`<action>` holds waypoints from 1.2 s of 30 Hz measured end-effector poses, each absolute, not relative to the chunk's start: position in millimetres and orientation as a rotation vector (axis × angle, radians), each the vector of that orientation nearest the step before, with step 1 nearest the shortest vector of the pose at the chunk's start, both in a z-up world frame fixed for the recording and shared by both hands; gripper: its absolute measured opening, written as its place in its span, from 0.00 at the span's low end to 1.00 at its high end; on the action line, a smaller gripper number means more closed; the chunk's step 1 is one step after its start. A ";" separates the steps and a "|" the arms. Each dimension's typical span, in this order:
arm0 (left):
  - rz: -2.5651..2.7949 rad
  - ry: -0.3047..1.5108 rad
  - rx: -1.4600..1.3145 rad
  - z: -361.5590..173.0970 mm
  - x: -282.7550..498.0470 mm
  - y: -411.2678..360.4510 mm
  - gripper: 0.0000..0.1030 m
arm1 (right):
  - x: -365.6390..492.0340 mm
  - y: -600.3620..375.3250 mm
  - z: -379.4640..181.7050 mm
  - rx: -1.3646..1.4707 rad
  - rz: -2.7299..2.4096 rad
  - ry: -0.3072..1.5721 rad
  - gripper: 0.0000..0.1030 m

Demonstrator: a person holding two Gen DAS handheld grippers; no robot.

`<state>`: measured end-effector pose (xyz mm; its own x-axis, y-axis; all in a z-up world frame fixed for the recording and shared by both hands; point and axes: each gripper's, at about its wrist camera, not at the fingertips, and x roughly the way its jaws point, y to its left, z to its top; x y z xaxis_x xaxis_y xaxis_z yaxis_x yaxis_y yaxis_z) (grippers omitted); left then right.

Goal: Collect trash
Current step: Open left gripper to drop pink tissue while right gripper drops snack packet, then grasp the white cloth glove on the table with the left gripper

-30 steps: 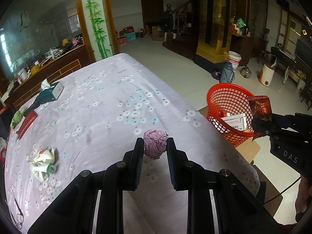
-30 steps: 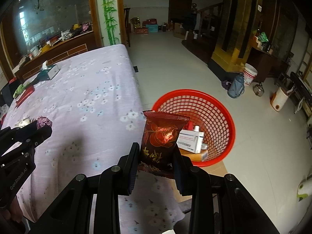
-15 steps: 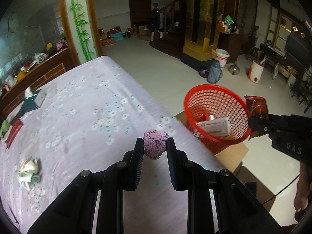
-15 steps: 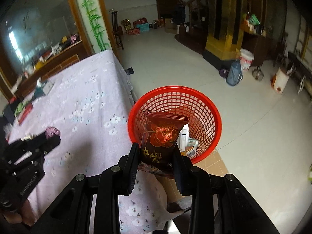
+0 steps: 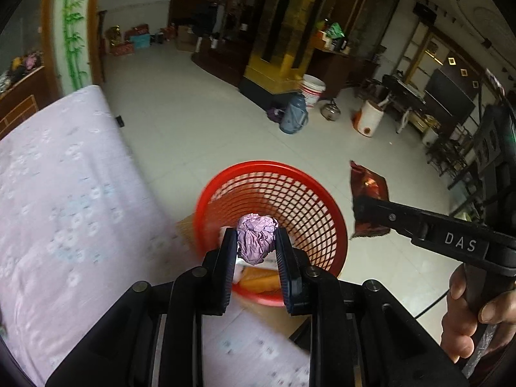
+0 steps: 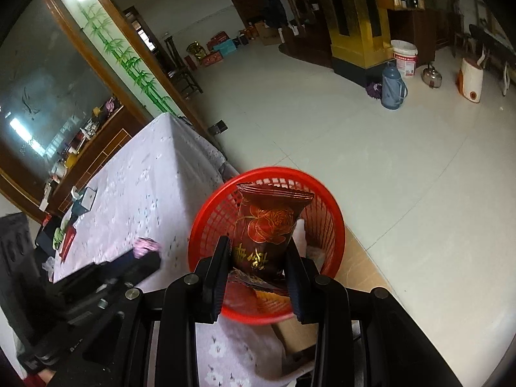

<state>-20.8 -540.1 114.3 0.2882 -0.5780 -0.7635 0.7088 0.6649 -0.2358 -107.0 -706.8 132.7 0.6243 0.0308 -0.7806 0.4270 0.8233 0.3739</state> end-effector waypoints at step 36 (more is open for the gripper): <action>-0.339 0.974 -0.059 112.5 -45.7 -223.6 0.47 | -41.9 -441.2 118.7 0.371 0.214 1.057 0.46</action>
